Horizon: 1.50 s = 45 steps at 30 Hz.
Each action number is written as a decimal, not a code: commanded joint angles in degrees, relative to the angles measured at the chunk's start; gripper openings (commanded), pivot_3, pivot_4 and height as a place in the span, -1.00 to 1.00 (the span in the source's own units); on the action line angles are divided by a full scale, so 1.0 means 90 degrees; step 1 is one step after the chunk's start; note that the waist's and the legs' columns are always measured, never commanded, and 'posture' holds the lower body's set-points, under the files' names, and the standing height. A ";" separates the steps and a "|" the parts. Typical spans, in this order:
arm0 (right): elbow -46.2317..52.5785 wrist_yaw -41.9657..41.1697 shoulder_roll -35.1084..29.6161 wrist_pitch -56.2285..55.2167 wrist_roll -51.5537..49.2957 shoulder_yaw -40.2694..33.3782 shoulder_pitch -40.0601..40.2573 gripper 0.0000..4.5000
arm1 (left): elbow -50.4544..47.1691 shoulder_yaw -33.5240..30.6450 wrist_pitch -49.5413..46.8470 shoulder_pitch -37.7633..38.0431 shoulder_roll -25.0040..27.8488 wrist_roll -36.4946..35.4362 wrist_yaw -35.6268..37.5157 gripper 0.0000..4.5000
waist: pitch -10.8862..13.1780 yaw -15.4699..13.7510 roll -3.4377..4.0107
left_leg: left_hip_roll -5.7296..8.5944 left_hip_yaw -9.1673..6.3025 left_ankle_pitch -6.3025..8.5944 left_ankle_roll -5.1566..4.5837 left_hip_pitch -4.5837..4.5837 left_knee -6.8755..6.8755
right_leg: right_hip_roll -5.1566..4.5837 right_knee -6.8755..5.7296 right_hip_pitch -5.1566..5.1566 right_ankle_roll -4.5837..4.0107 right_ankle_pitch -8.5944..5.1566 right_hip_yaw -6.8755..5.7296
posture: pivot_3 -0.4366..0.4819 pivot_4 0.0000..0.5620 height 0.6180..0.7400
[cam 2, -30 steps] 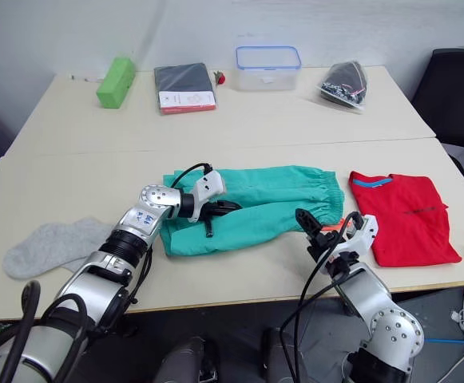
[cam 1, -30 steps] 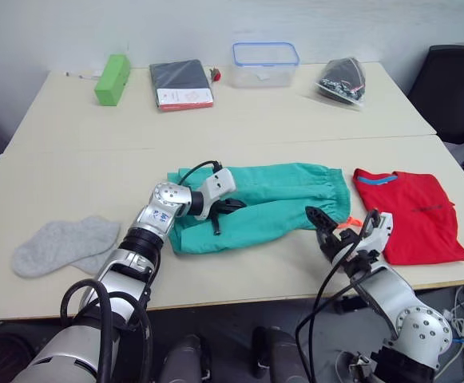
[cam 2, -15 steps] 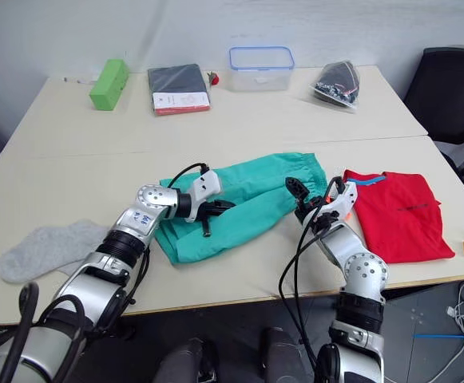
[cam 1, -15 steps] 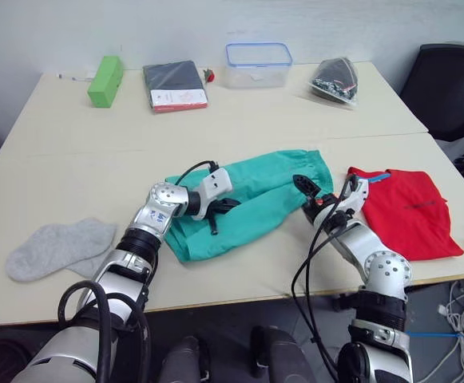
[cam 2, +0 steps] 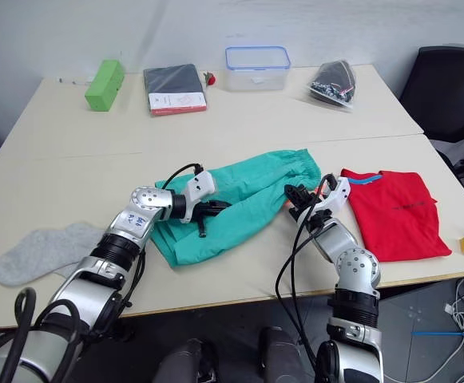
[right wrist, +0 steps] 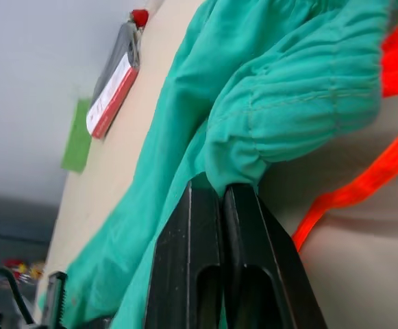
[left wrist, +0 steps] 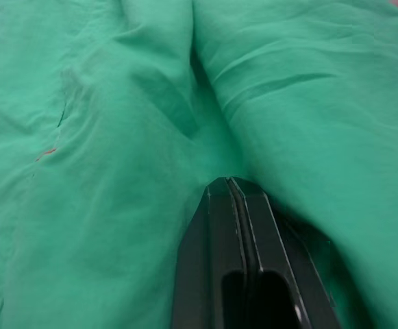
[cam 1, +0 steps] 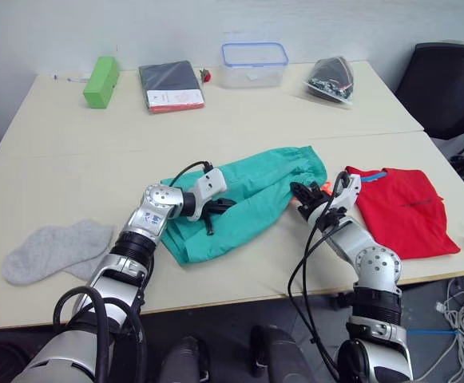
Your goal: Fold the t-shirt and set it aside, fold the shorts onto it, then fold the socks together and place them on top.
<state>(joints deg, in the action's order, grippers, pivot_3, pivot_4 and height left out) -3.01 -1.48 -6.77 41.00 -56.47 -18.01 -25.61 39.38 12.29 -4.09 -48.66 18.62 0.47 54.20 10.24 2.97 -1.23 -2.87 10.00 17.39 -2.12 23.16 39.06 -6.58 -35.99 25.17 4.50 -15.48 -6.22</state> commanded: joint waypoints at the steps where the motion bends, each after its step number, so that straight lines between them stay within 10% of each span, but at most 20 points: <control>1: 0.0532 -0.0878 -0.0397 -0.0371 0.0726 0.0589 0.0058 -0.99 | -0.0183 -0.0104 -0.0146 0.0083 0.0061 0.0011 -0.0148 -1.00 | 0.0006 -0.0008 0.0010 | 0.0001 0.0000 0.0000 0.0000 0.0005 0.0000 | 0.0000 -0.0001 0.0005 0.0000 0.0000 0.0000 | -0.05 -0.47 1.00; 8: 0.1412 -0.3400 -0.1957 -0.1986 0.3165 0.2823 -0.0264 -0.99 | -0.0833 -0.0400 -0.0815 0.0440 0.0073 -0.0132 -0.0624 -1.00 | 0.0011 0.0012 0.0017 | 0.0004 0.0023 0.0000 0.0000 0.0014 -0.0007 | 0.0009 -0.0001 0.0029 0.0002 -0.0001 -0.0012 | -0.05 -0.47 1.00; 19: 0.1338 -0.5194 -0.1832 -0.2859 0.4575 0.4503 -0.1688 -0.99 | -0.2506 -0.0711 -0.1655 0.1304 0.0350 -0.0203 -0.1288 -1.00 | 0.0011 -0.0025 0.0017 | 0.0000 0.0023 -0.0004 0.0007 0.0011 -0.0003 | 0.0006 -0.0007 0.0029 0.0001 -0.0001 -0.0039 | -0.05 -0.47 1.00; 29: 0.0242 -0.6293 -0.2168 -0.4561 0.5993 0.5020 -0.2351 -0.99 | -0.6497 -0.2176 -0.4381 0.2836 0.1641 -0.1893 -0.0974 -1.00 | 0.0013 -0.0057 0.0016 | 0.0006 0.0018 -0.0001 0.0007 0.0012 -0.0002 | -0.0006 -0.0011 0.0028 -0.0002 -0.0002 -0.0010 | -0.05 -0.47 1.00; 38: -0.0674 -0.7074 -0.1772 -0.6227 0.6533 0.5503 -0.2627 -0.99 | -0.6208 -0.3711 -0.4491 0.3609 0.2289 -0.1979 -0.1795 -1.00 | 0.0016 -0.0020 0.0018 | -0.0025 0.0007 -0.0001 0.0045 0.0009 -0.0004 | -0.0004 -0.0011 0.0030 -0.0024 -0.0014 -0.0007 | -0.05 -0.47 1.00; 45: -0.0571 -0.7520 -0.1760 -0.6506 0.6172 0.5302 -0.2196 0.02 | -0.5959 -0.3547 -0.4251 0.2915 0.2563 -0.2085 -0.1798 -1.00 | 0.0015 -0.0049 0.0017 | -0.0022 0.0008 0.0004 0.0049 0.0010 -0.0004 | -0.0005 -0.0019 0.0030 -0.0026 -0.0014 -0.0008 | -0.05 -0.47 1.00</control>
<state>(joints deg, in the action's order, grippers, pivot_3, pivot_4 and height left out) -10.81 -68.09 -22.13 -17.04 1.82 31.43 -45.96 -12.89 -19.65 -43.71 -20.52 40.45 -17.12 37.58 10.37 2.53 -1.08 -3.07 10.06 17.43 -1.67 23.25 39.02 -6.61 -36.21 25.44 4.27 -15.61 -6.31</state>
